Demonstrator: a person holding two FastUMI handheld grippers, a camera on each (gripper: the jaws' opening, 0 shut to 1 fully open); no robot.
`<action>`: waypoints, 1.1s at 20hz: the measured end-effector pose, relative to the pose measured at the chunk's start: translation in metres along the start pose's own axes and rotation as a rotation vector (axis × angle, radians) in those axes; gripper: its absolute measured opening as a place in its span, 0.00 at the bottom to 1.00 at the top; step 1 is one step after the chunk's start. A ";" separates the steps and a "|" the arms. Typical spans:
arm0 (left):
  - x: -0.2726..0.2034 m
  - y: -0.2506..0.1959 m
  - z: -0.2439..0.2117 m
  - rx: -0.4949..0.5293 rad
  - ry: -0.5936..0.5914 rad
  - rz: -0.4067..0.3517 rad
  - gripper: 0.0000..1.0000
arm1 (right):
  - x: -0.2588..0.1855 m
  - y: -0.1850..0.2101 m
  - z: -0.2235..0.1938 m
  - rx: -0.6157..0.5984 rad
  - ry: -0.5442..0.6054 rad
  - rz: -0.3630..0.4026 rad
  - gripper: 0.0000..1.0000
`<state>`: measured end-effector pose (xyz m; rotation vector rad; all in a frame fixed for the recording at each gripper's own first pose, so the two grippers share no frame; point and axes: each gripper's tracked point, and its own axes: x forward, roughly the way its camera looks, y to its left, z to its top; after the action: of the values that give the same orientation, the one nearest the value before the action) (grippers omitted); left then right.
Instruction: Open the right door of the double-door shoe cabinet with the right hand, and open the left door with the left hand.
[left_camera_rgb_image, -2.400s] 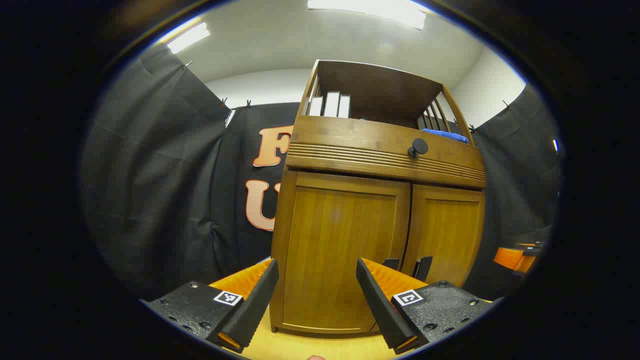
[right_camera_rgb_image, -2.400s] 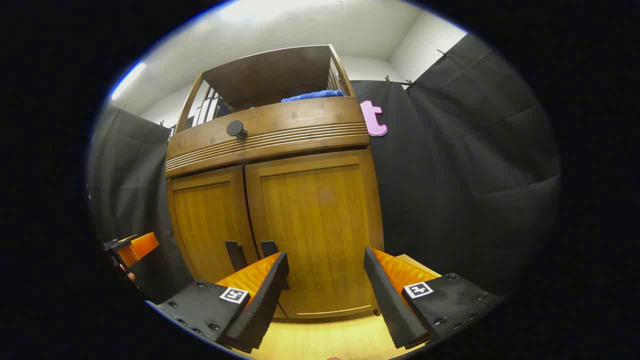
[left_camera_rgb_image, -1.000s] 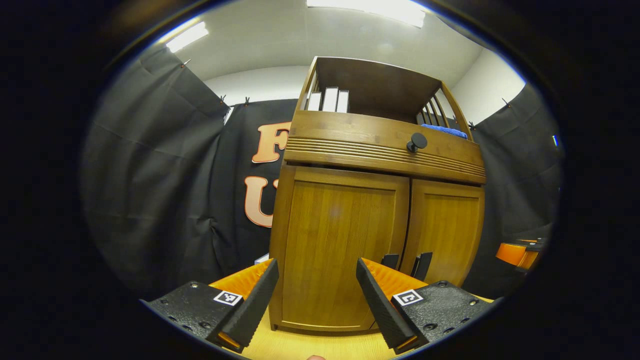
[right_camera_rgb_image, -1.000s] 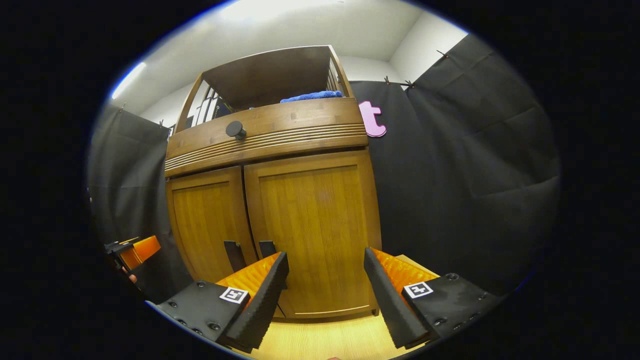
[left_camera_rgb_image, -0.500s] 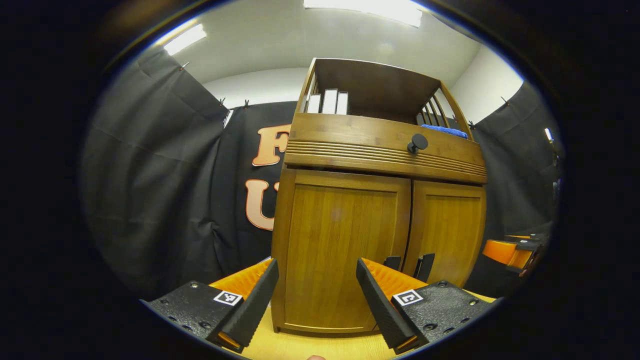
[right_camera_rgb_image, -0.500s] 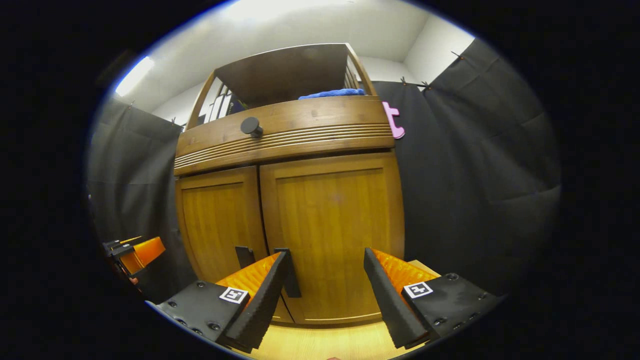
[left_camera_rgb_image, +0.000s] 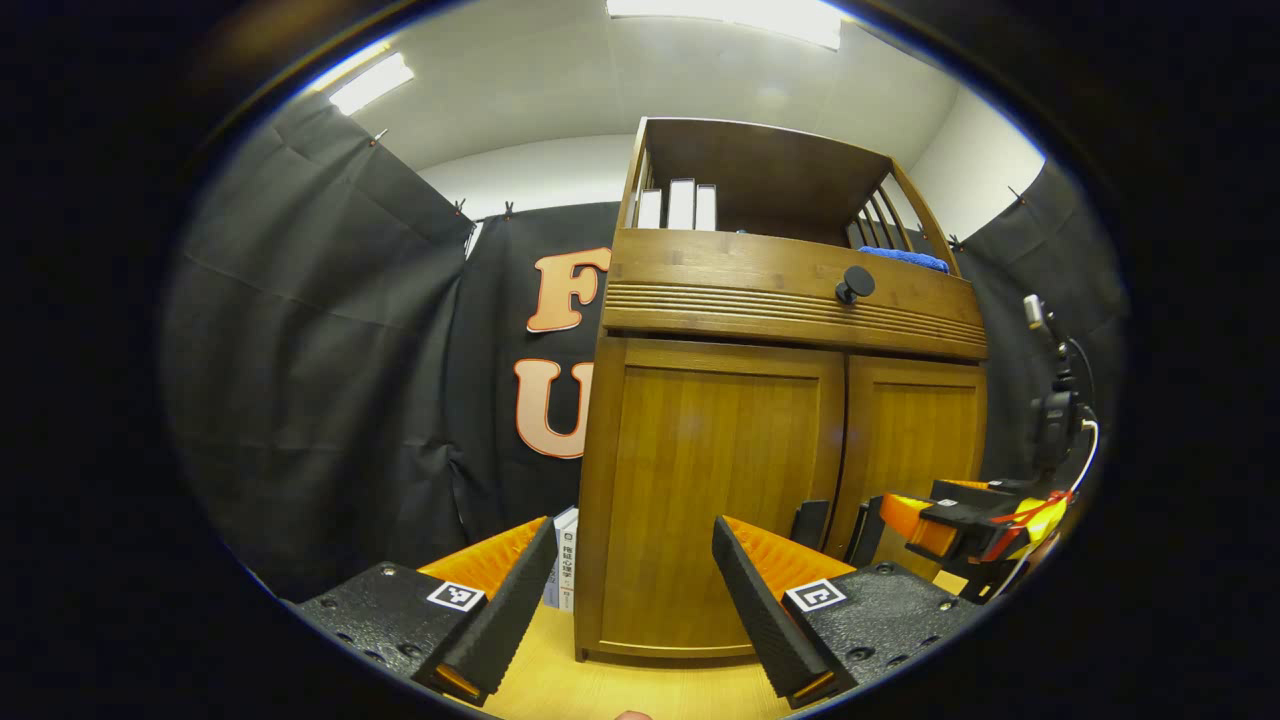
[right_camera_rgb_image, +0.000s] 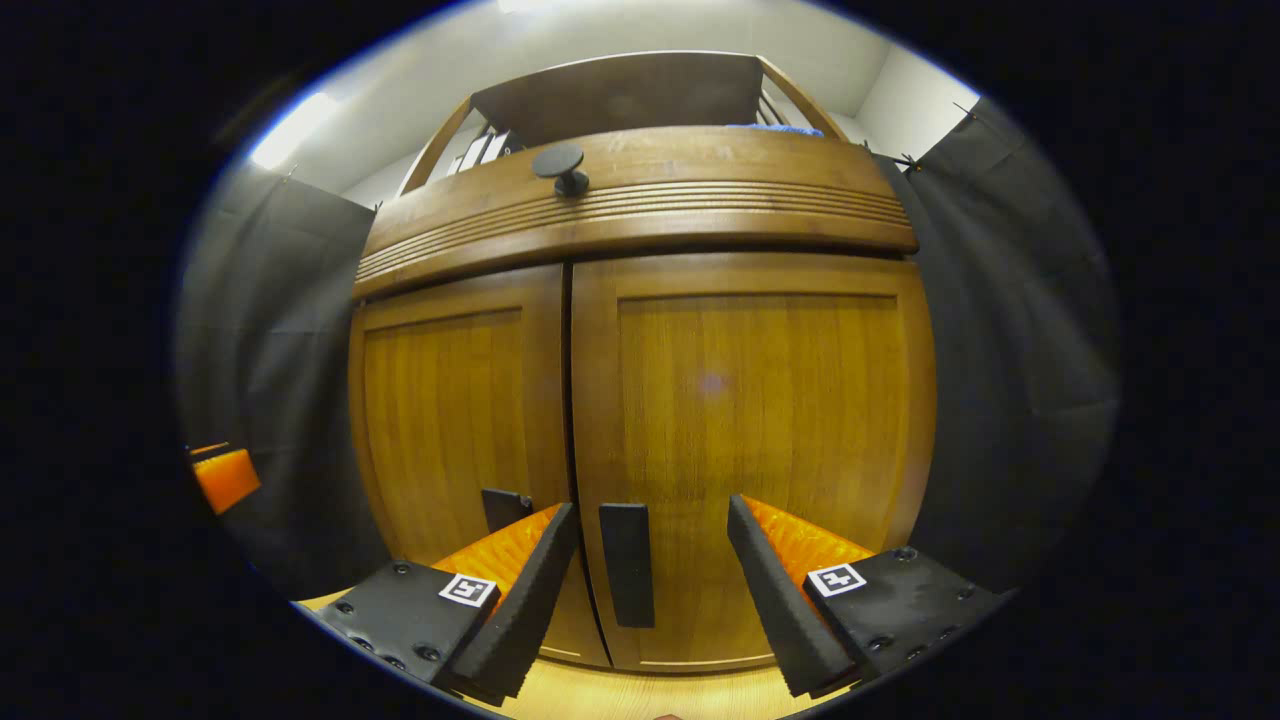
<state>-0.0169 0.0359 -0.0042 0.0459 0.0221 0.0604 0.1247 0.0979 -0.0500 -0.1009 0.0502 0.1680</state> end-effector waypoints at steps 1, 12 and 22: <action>-0.002 0.002 0.001 -0.002 -0.002 0.006 0.92 | 0.009 -0.001 -0.008 0.001 0.012 -0.005 0.94; -0.001 0.020 0.005 0.008 -0.023 0.029 0.92 | 0.037 -0.010 -0.035 -0.001 0.057 -0.069 0.97; 0.007 0.019 0.001 -0.004 -0.020 0.009 0.92 | 0.039 0.007 -0.035 0.050 0.057 -0.035 0.80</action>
<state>-0.0112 0.0548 -0.0020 0.0425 0.0018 0.0689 0.1609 0.1075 -0.0876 -0.0565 0.1095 0.1285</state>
